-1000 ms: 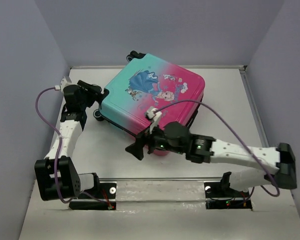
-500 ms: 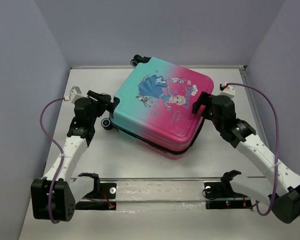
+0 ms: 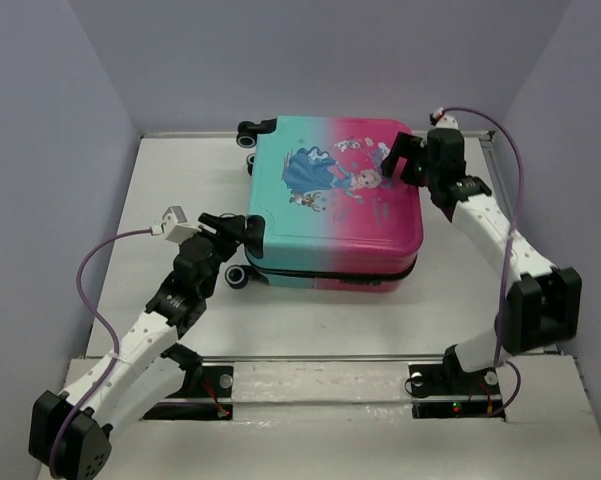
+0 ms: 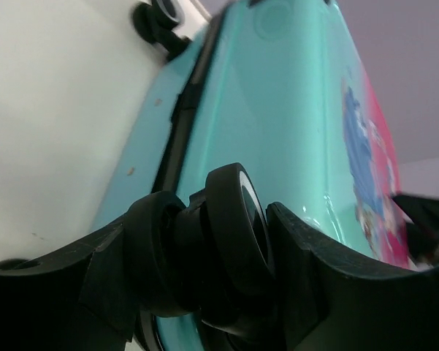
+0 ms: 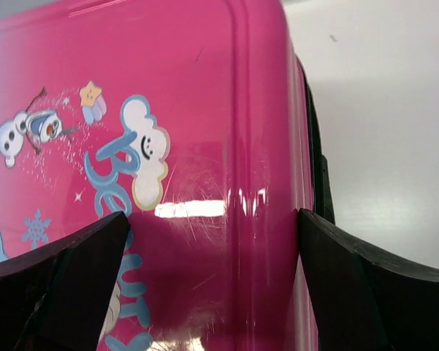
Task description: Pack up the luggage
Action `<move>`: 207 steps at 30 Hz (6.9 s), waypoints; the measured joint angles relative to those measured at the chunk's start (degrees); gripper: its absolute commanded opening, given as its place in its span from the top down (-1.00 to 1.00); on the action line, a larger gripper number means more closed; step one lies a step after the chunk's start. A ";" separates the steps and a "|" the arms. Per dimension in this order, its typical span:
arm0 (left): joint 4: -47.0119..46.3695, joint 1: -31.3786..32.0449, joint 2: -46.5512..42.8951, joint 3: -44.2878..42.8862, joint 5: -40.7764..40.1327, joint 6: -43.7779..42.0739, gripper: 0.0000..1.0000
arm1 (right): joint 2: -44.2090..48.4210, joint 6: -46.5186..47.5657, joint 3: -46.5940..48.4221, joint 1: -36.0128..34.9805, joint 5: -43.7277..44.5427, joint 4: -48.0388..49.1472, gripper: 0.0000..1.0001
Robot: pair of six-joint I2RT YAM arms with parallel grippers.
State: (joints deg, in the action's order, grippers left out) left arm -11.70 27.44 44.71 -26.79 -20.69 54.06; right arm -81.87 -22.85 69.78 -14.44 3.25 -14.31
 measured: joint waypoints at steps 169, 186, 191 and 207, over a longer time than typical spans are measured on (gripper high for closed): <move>0.07 14.03 12.28 -13.44 35.12 -28.41 0.64 | -2.56 -3.30 -9.01 5.46 -5.01 14.58 -0.04; -2.05 21.90 25.75 -21.90 42.14 -20.87 0.20 | 30.27 -5.57 -27.74 -11.37 -18.51 12.92 -0.79; 7.91 19.89 16.83 -22.95 35.54 -22.73 0.07 | 34.64 -9.64 -36.46 -25.55 -12.50 14.25 -0.84; 14.10 5.07 2.34 -3.17 34.01 -21.40 0.29 | 17.92 -12.98 -34.75 -44.15 -0.61 20.65 -0.99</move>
State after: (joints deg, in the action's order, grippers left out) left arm 2.39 32.51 47.05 -29.95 13.32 32.67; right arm -63.94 -35.83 35.03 -58.59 2.63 6.35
